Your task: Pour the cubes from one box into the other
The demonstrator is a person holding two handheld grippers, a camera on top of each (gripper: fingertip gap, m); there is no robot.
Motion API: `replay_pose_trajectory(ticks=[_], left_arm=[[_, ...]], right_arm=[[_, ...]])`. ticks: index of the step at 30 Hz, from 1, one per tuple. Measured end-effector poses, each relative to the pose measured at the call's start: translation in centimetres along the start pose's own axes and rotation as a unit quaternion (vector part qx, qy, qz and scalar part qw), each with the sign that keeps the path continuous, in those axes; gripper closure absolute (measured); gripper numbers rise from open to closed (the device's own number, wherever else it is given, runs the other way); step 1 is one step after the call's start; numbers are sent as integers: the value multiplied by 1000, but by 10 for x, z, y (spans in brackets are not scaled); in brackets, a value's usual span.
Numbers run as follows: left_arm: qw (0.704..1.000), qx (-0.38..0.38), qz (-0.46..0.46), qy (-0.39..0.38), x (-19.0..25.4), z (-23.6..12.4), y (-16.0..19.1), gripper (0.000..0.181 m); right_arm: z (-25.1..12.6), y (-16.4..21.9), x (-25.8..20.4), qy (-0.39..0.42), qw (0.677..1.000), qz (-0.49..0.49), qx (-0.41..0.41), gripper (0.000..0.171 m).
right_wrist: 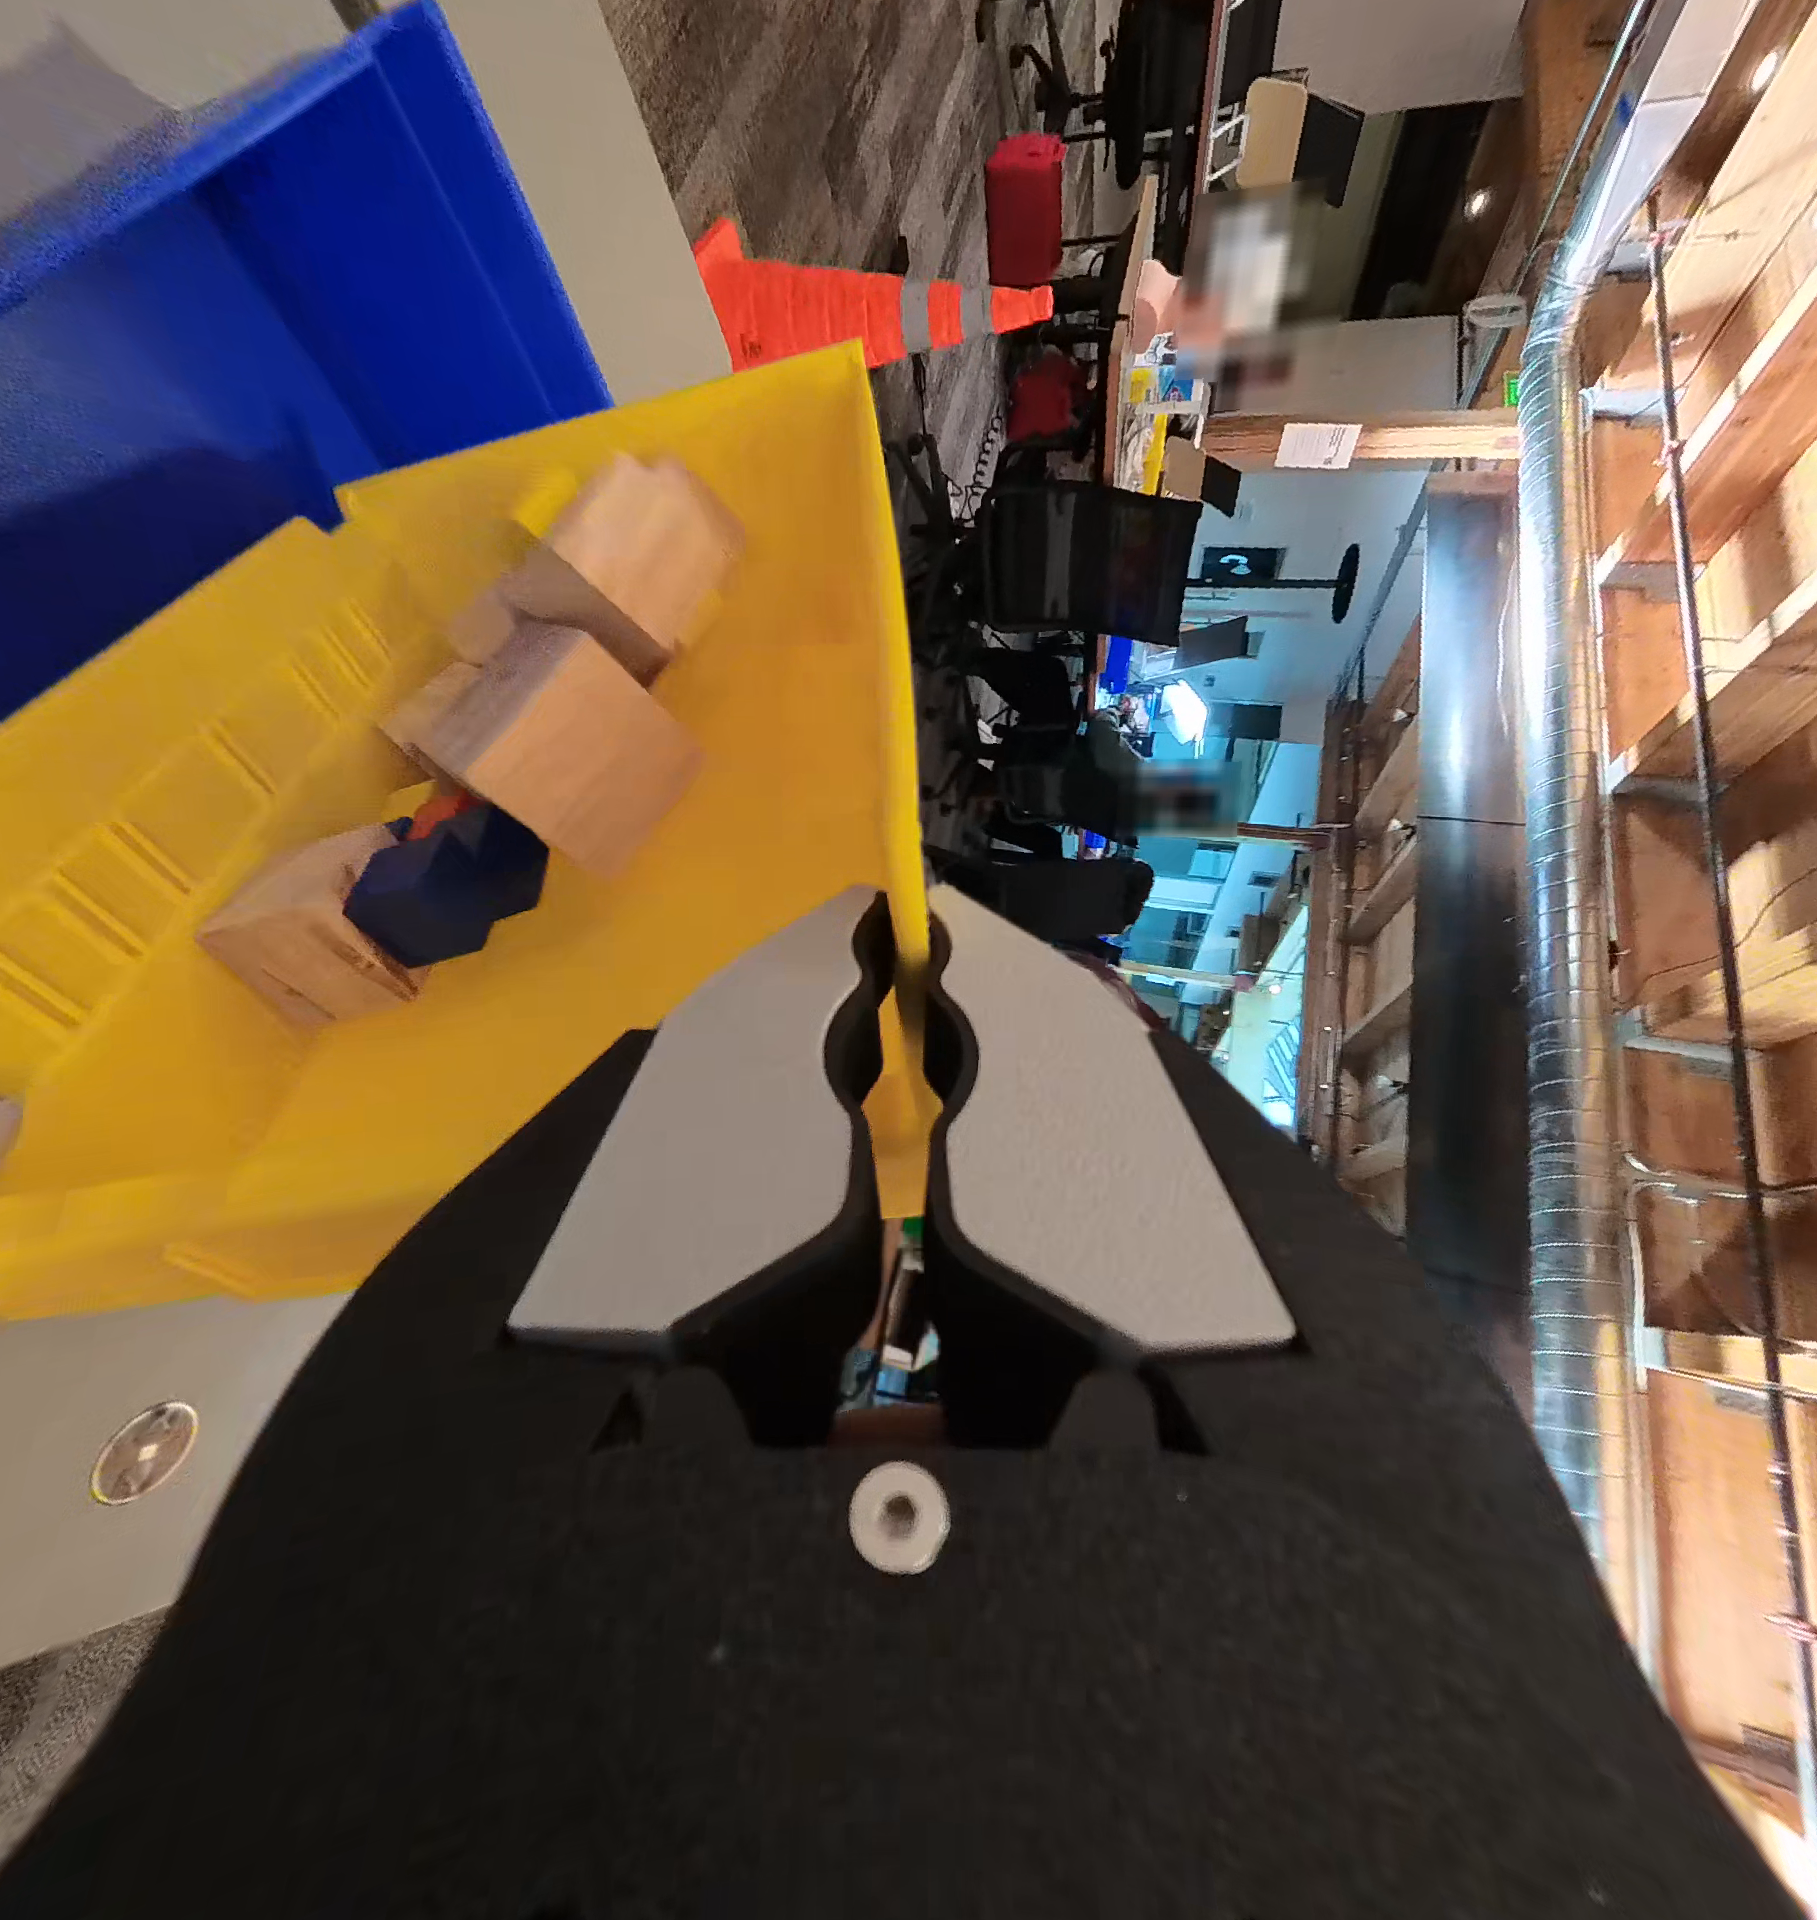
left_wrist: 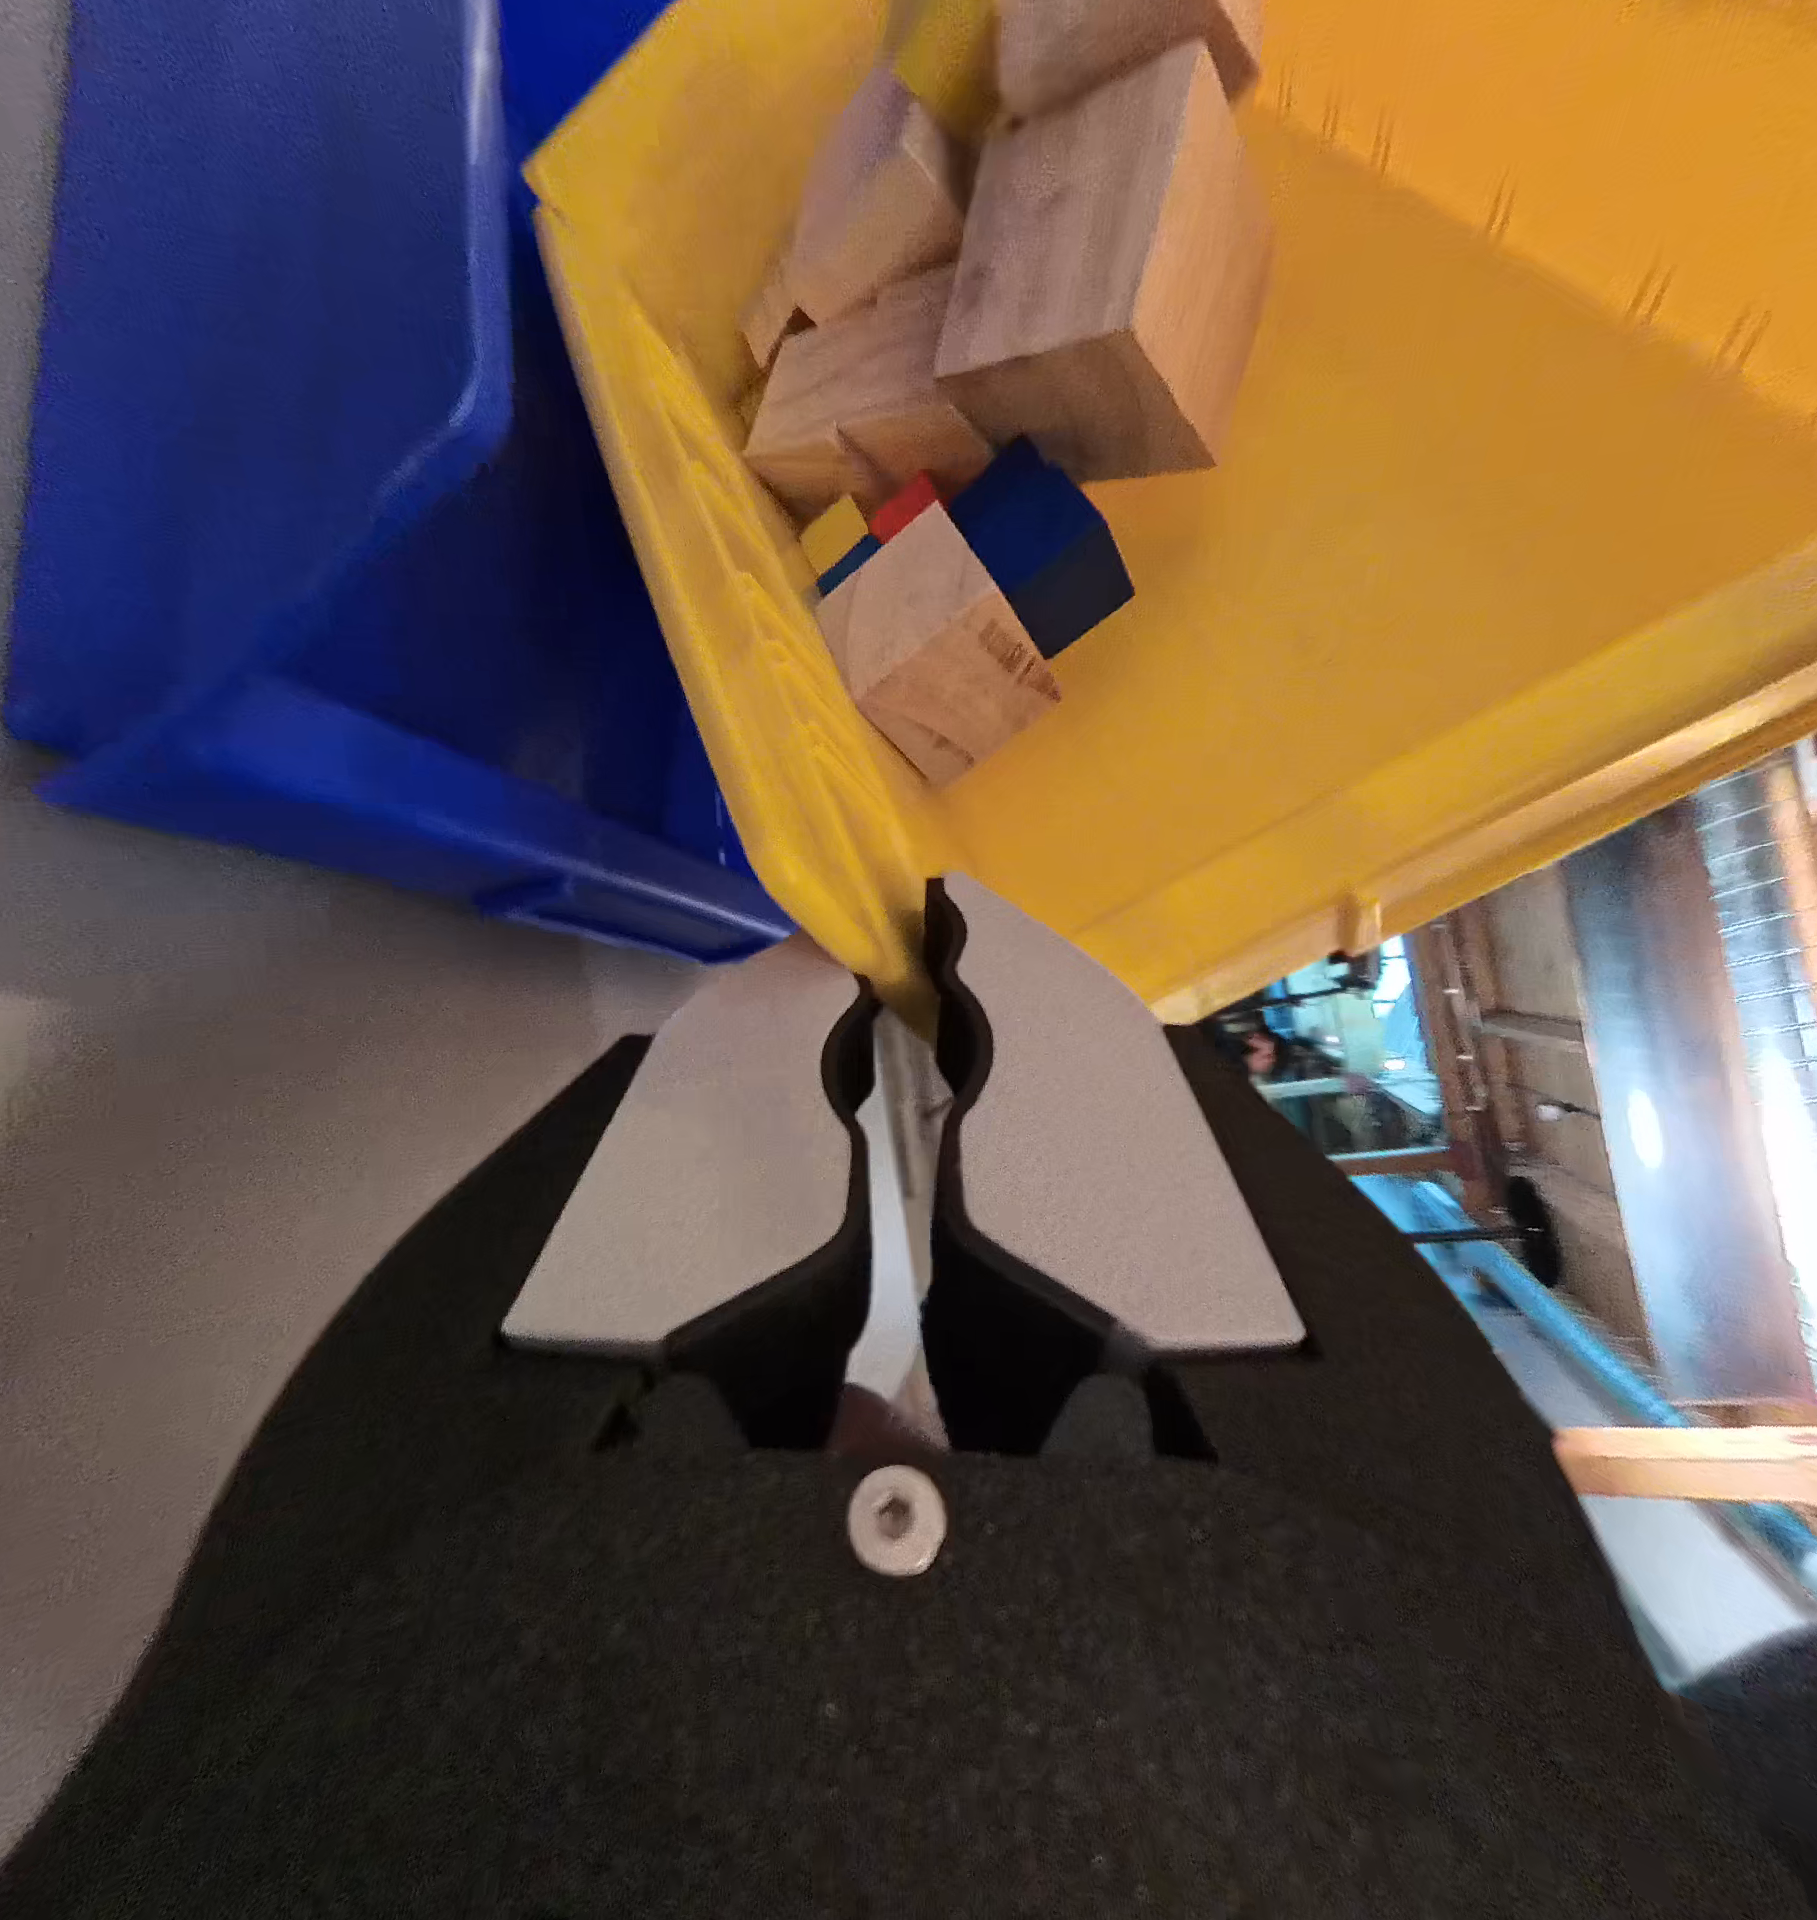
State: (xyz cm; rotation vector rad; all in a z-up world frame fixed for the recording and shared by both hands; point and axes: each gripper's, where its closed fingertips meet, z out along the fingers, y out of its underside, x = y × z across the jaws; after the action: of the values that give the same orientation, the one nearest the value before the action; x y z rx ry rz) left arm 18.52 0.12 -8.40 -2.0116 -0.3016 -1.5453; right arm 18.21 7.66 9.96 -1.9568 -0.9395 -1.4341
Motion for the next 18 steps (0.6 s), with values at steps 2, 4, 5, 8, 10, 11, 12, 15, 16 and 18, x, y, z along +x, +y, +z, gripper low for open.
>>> replay_pose_trajectory(ticks=[2,4,5,8,10,11,12,15,16,18], left_arm=[[999,-10,-32,18,3,3,6,175],[998,-17,-57,35,6,4,9,176],[997,-18,-60,40,8,4,9,175],[994,-24,-83,59,15,4,9,176],[994,-29,-87,65,18,5,7,176],[993,-32,-94,69,19,5,6,176],[992,-36,-99,72,21,5,6,176],[990,-40,-111,81,27,7,9,177],[989,-40,-115,87,31,7,11,177],[986,-40,-127,104,41,8,15,177]], right_arm=[[1,-5,-3,5,1000,-23,-9,169],[1,-10,-4,12,998,-51,-22,169],[0,-14,-3,14,998,-58,-22,169],[-1,-21,-2,19,996,-75,-32,169],[-3,-21,2,28,996,-81,-37,169],[-3,-21,4,28,996,-81,-37,169],[-4,-18,7,34,995,-88,-42,169],[-7,-13,11,42,994,-95,-46,169],[-9,-13,13,47,993,-97,-45,169],[-16,-13,18,65,991,-109,-48,169]])
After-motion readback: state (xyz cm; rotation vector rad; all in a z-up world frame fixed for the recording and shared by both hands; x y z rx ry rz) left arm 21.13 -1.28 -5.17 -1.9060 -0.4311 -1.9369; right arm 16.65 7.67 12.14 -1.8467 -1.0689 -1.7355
